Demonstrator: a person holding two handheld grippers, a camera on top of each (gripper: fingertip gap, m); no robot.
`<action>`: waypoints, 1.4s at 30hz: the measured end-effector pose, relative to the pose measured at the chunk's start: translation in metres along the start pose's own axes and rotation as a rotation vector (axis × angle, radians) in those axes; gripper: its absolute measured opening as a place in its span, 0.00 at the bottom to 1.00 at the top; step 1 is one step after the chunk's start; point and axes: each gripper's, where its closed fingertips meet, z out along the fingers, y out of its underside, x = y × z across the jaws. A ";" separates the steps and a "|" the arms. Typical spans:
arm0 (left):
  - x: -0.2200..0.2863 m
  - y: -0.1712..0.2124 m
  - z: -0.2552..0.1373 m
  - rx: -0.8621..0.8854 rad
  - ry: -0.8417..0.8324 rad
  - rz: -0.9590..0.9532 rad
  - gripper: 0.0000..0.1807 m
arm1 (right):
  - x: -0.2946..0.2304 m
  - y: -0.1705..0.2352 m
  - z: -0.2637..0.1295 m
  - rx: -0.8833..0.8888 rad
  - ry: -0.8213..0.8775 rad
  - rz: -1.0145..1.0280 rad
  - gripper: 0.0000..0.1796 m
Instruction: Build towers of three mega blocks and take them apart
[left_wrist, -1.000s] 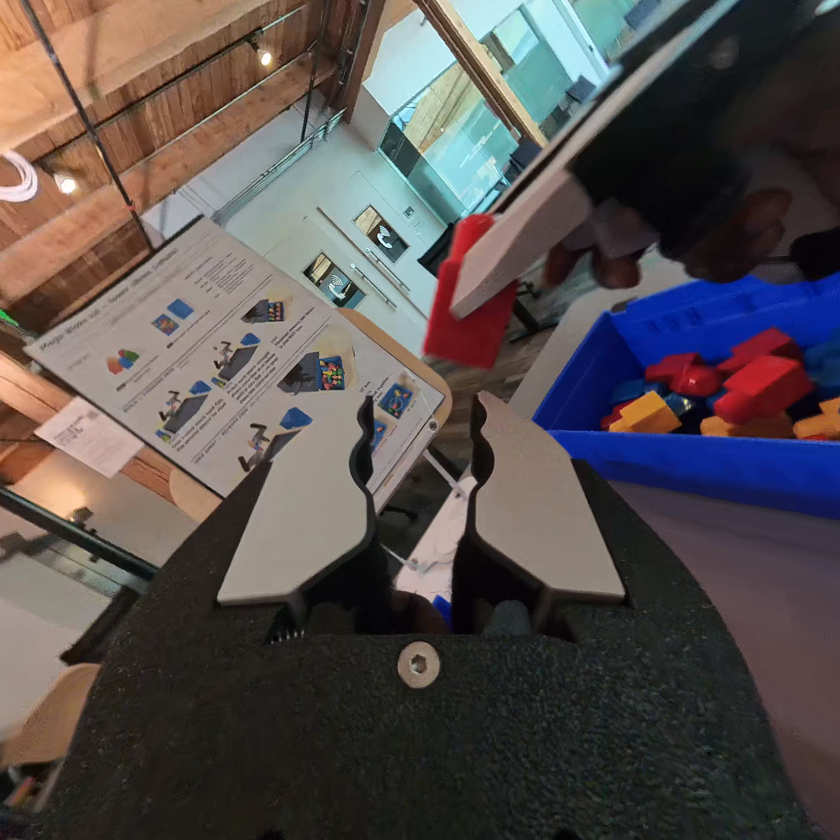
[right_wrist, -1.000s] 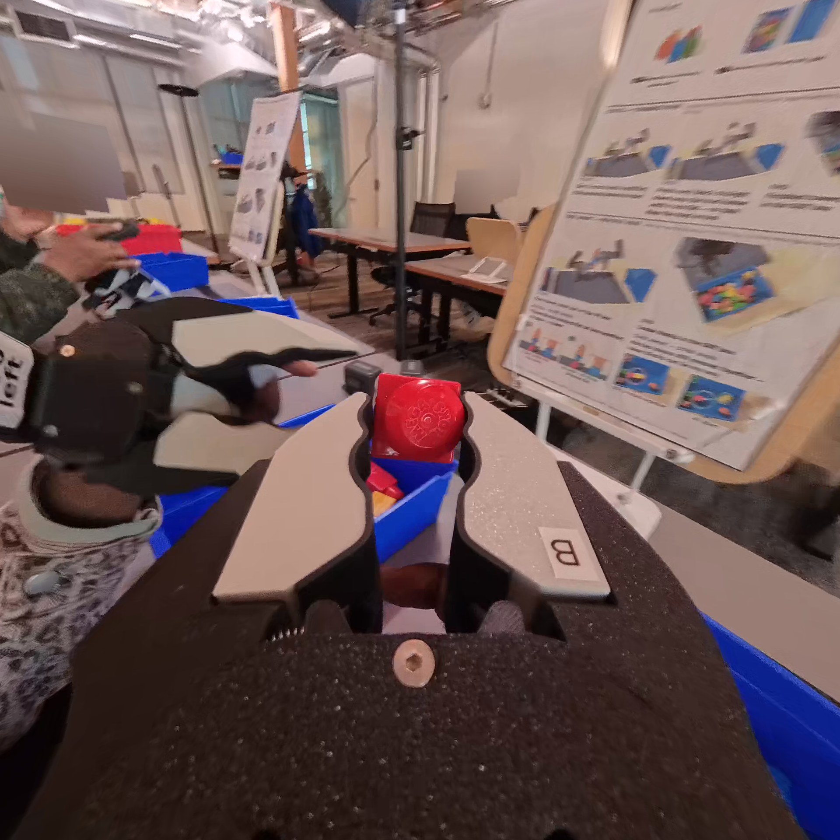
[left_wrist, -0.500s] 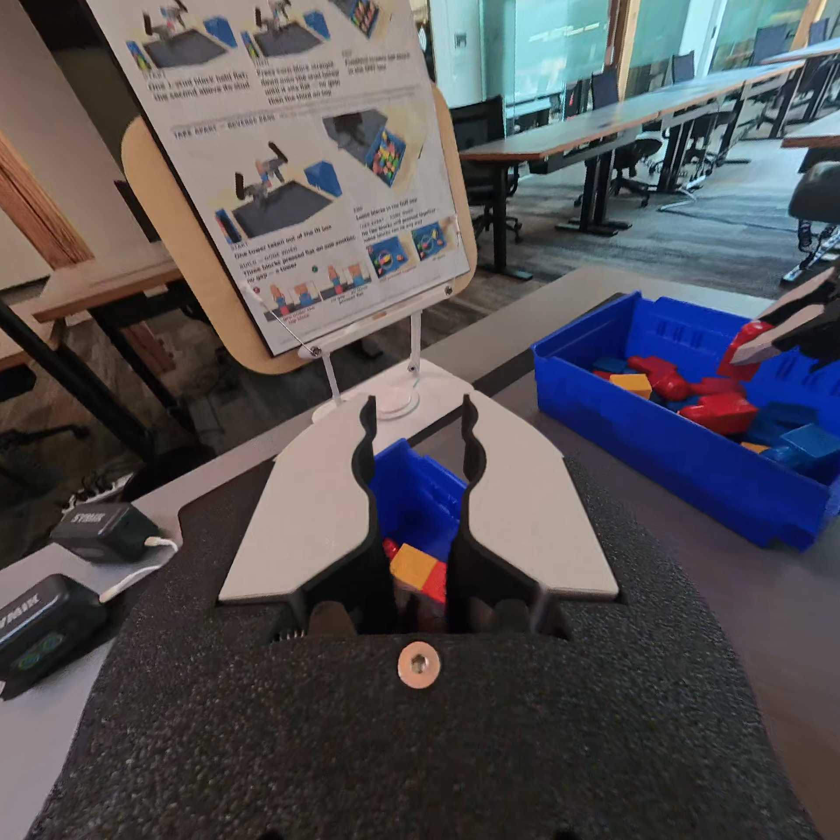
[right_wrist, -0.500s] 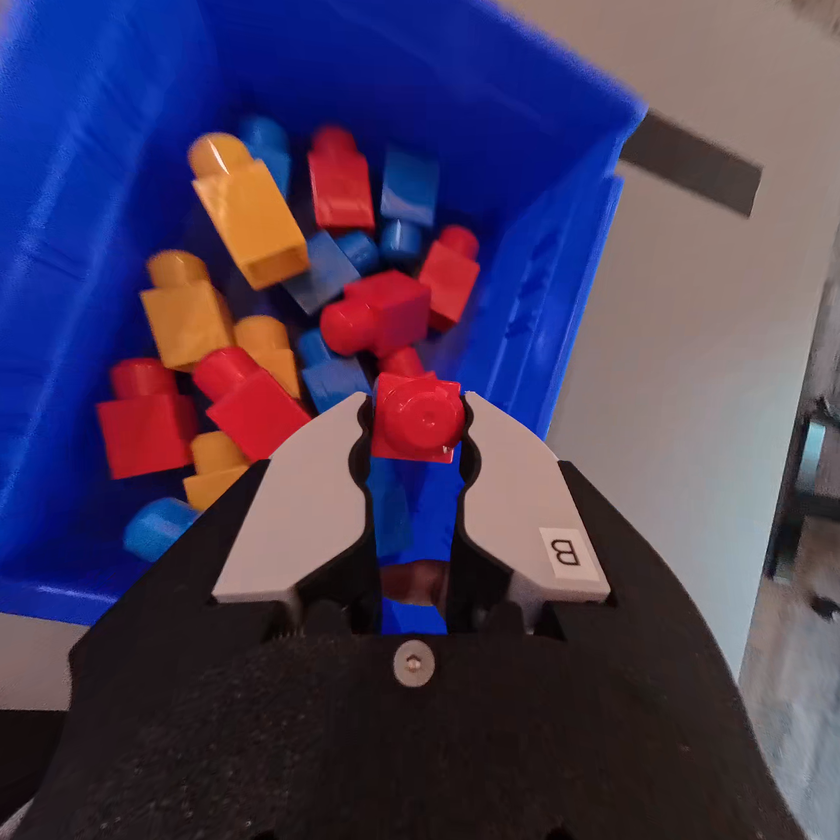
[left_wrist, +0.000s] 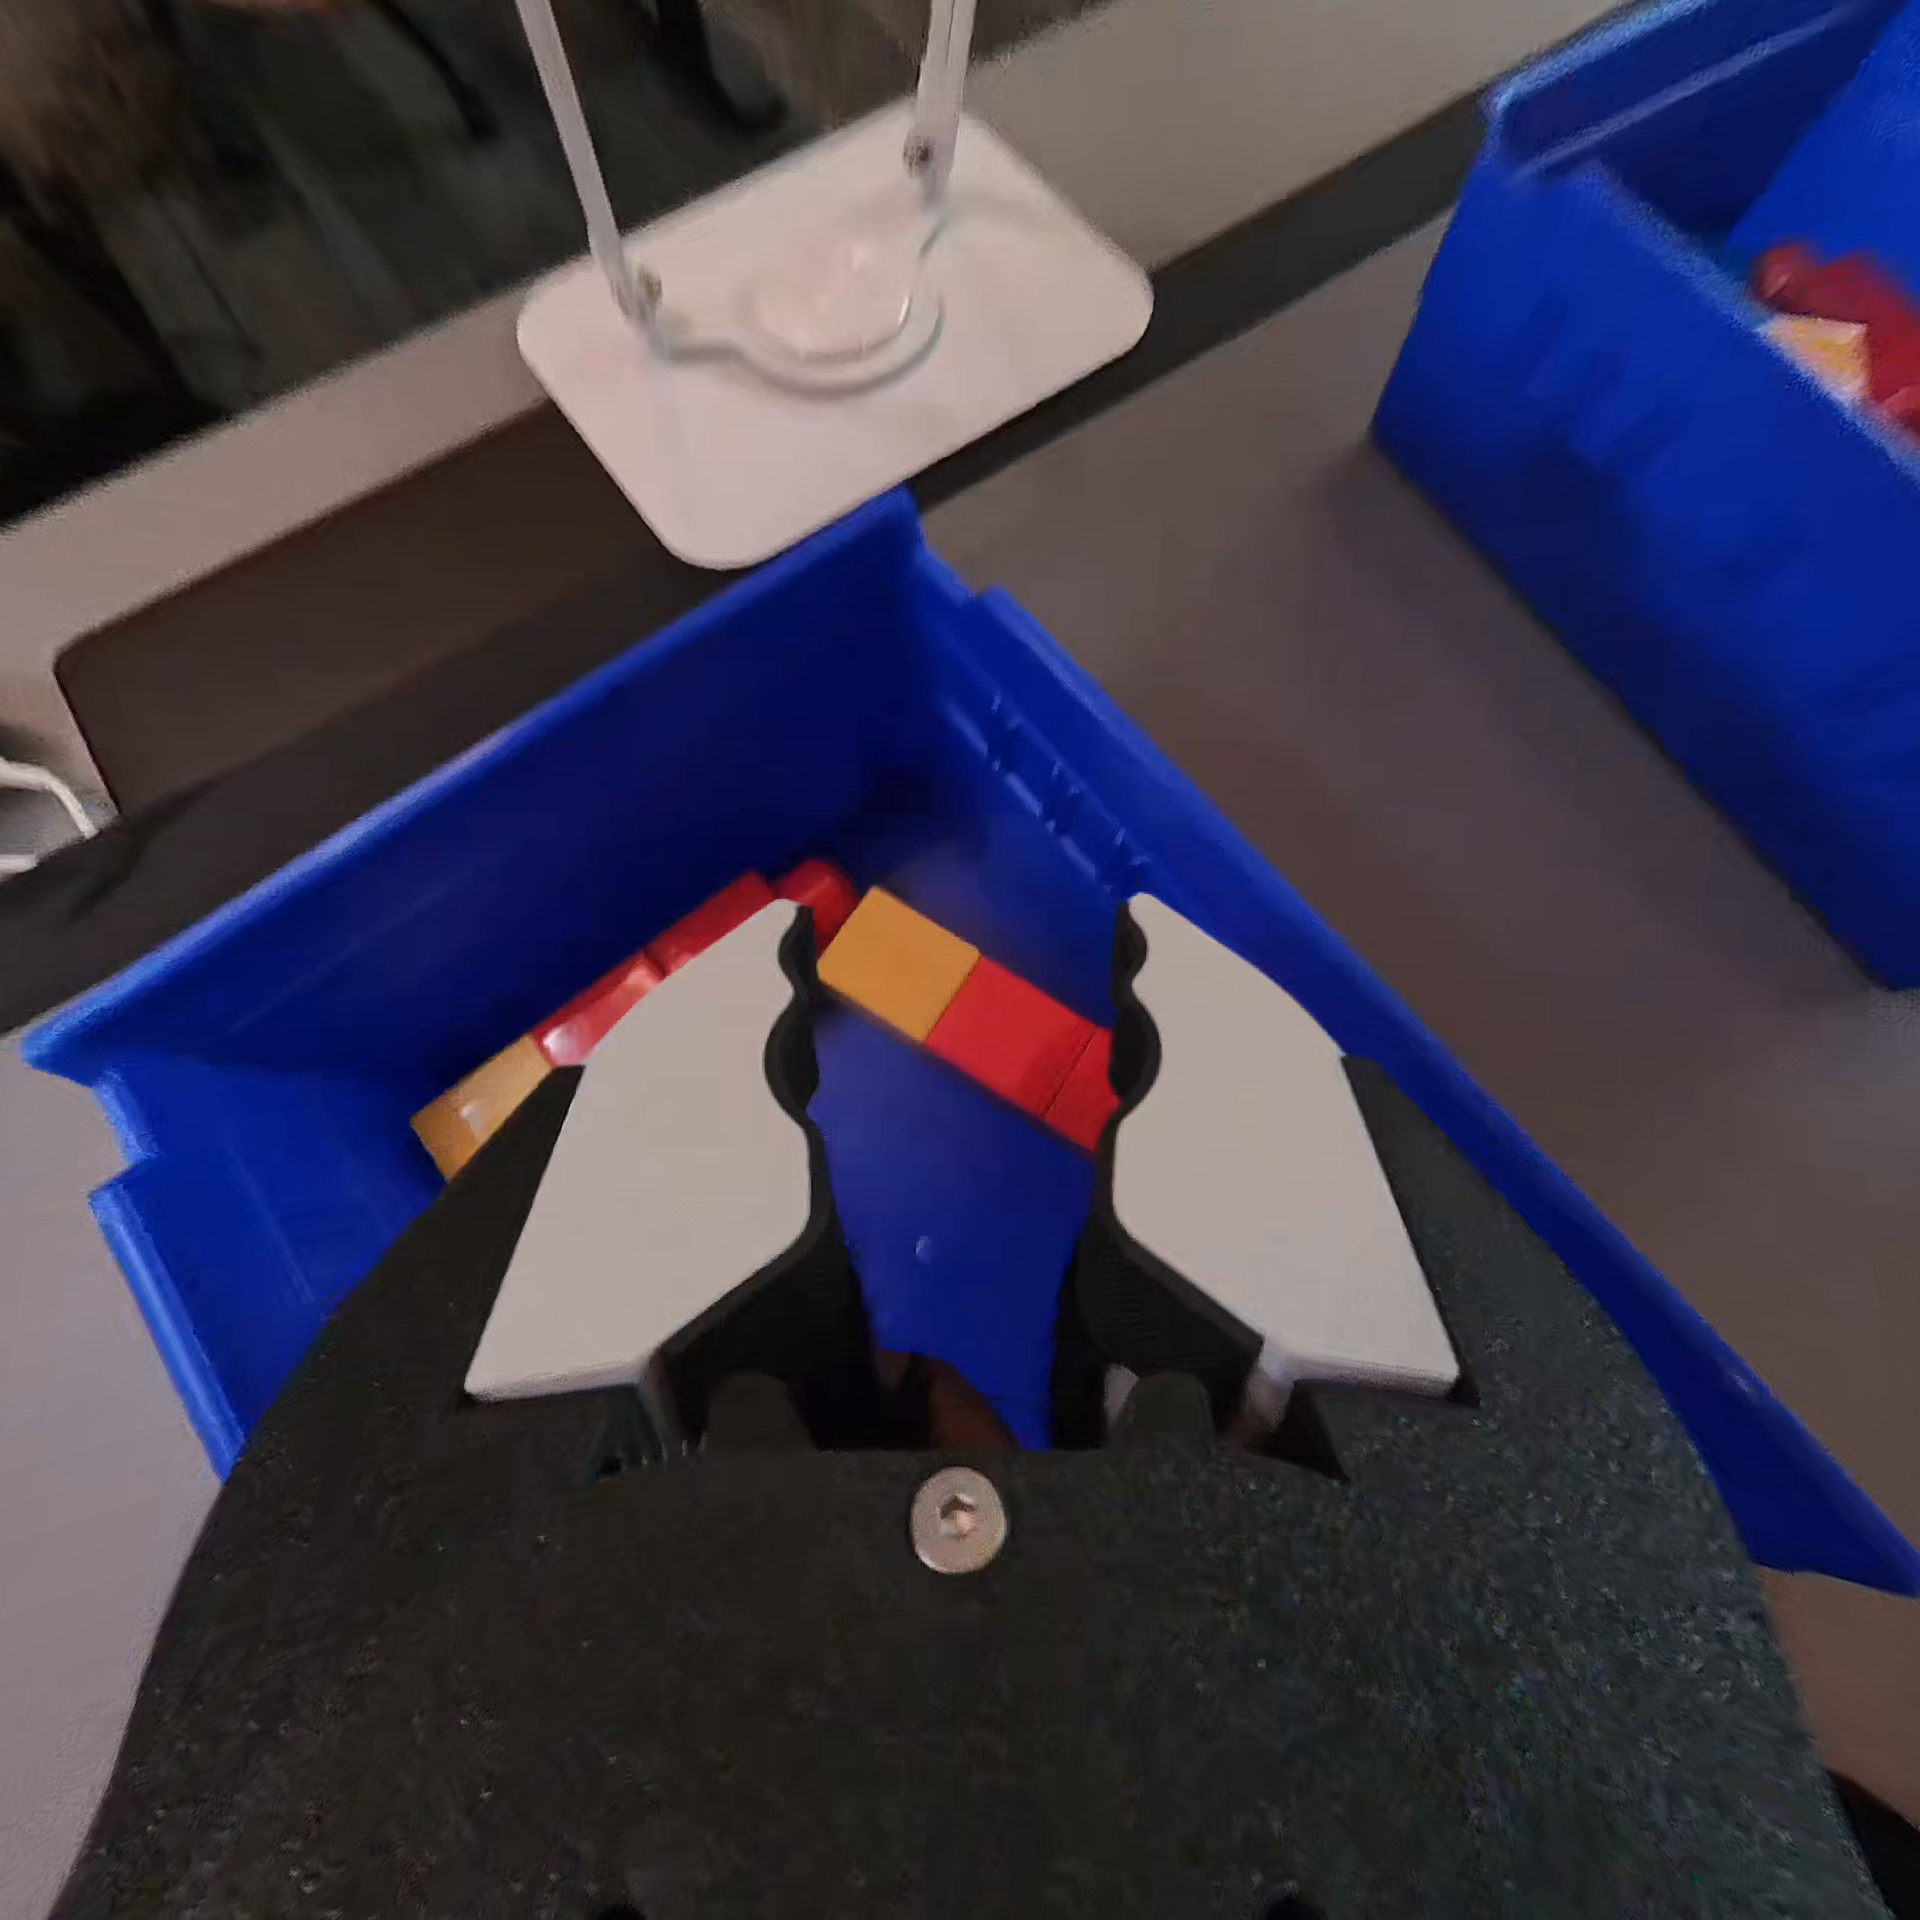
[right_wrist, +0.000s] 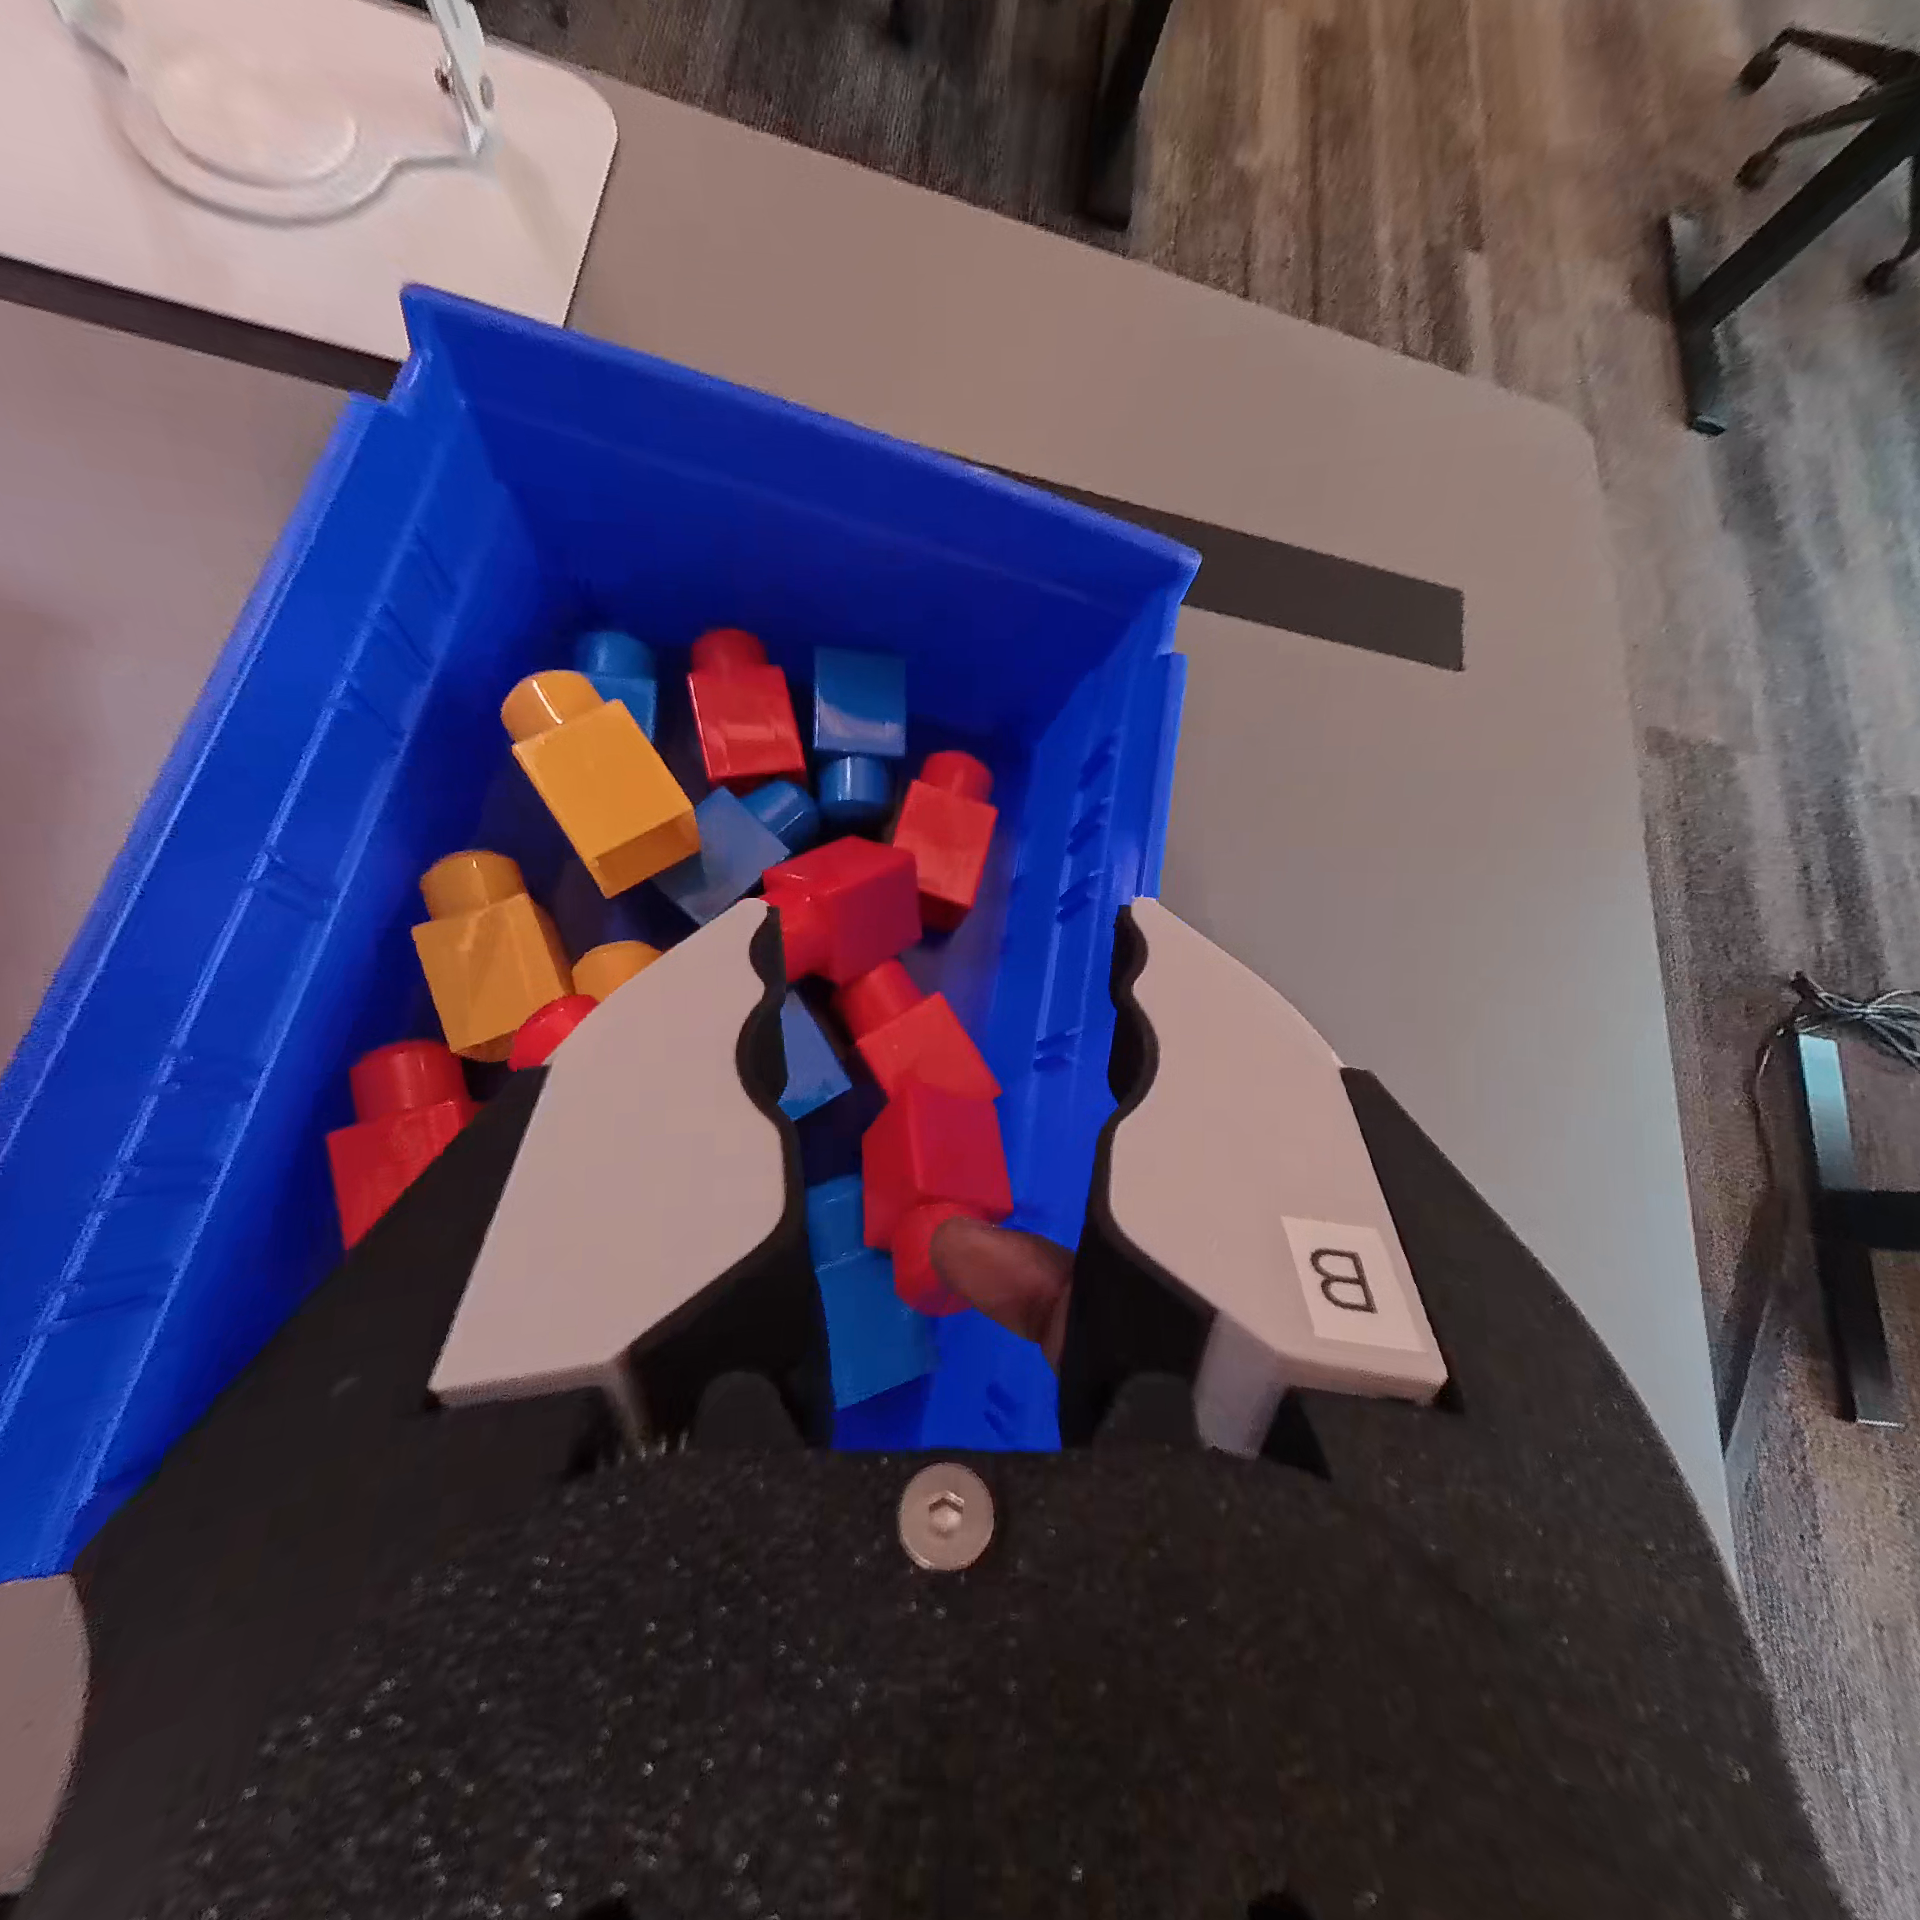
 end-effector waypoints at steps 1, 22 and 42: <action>-0.002 0.011 0.009 -0.067 -0.008 0.002 0.31 | 0.000 -0.002 -0.001 0.010 0.003 -0.002 0.33; -0.004 0.081 0.043 -0.418 0.025 0.072 0.20 | -0.010 -0.026 -0.015 0.153 -0.005 -0.114 0.23; 0.161 -0.045 -0.111 0.513 0.708 0.572 0.20 | -0.282 -0.094 -0.176 0.758 -1.193 -0.476 0.27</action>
